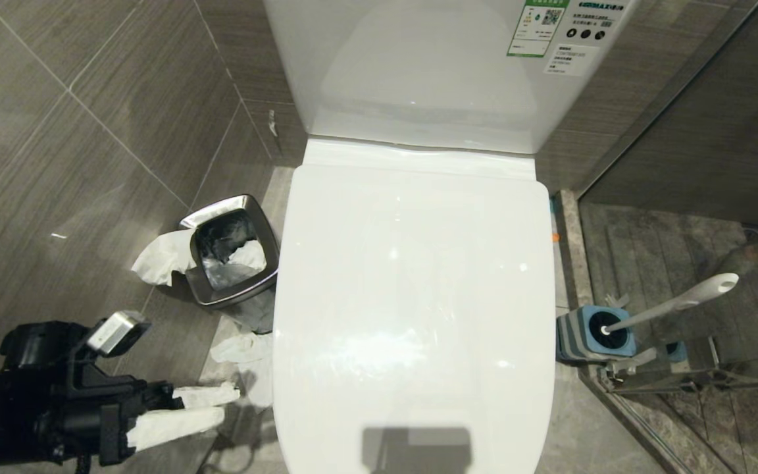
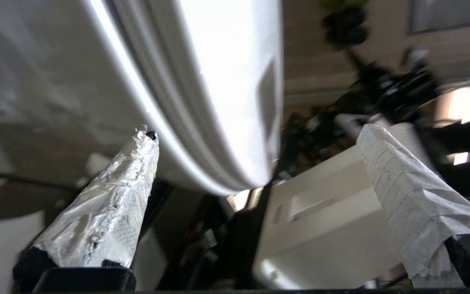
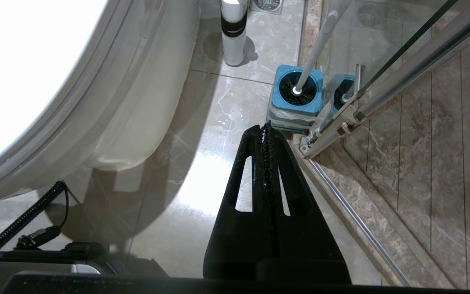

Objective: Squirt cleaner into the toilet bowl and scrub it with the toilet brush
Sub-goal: Use the left hand to lift the toilet lid slightly

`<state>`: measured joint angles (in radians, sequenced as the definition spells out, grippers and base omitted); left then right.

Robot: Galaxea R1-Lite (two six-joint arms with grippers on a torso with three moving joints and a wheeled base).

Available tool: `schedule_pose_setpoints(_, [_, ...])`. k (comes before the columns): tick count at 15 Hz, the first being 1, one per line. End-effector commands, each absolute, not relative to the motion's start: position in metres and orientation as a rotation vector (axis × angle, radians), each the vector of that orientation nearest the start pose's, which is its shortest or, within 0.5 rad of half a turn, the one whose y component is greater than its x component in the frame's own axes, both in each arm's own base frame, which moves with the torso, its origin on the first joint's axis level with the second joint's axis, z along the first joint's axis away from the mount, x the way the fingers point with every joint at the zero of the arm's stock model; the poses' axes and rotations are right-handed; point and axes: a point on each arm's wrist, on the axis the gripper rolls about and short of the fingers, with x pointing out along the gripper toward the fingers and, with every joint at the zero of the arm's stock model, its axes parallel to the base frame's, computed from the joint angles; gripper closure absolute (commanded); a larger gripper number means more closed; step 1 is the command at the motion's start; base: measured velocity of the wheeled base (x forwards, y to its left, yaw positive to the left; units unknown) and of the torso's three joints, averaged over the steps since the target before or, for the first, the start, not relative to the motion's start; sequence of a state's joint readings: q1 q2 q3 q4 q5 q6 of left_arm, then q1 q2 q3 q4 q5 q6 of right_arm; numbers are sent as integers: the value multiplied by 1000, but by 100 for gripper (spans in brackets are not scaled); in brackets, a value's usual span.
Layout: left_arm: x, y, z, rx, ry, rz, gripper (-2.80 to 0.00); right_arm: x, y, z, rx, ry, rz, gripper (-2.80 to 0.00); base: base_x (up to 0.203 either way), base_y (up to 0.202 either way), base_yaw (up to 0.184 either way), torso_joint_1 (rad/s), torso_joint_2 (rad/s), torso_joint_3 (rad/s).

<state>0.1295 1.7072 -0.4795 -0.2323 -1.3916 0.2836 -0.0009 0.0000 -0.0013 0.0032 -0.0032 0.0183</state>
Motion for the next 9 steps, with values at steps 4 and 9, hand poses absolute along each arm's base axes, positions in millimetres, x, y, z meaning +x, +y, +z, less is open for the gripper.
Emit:
schedule_pose_setpoints(4, [205, -7, 85, -443, 625, -1247, -280, -23, 0, 75, 18, 3, -3, 0, 0, 0, 0, 0, 0, 0])
schedule_pose_setpoints(9, [206, -16, 79, -498, 670, -1304, -280, -23, 0, 76, 18, 3, -4, 0, 0, 0, 0, 0, 0, 0])
